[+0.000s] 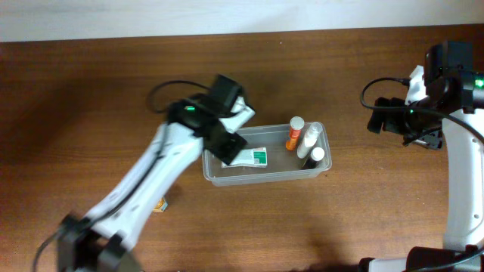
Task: Pack container
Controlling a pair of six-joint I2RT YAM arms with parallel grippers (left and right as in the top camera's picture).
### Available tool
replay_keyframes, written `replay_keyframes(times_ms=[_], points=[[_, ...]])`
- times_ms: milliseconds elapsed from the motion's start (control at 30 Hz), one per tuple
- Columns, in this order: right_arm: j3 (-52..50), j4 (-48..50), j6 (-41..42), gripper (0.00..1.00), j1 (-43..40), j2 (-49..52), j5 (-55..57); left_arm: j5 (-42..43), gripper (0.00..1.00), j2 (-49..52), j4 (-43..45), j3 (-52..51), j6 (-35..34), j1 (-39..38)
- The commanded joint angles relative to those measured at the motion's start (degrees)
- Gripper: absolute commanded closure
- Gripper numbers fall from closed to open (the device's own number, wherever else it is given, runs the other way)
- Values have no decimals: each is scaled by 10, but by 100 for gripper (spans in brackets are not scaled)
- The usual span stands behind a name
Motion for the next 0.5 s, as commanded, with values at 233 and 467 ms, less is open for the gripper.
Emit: replay_keyframes(times_ms=[233,467], points=[[-2,2,-6,7,-2,-6,-6,-9,1,-171,-147,6,-294,255],[-2,2,-6,7,-2,-6,-6,20,1,-171,-119,-134,-315,318]])
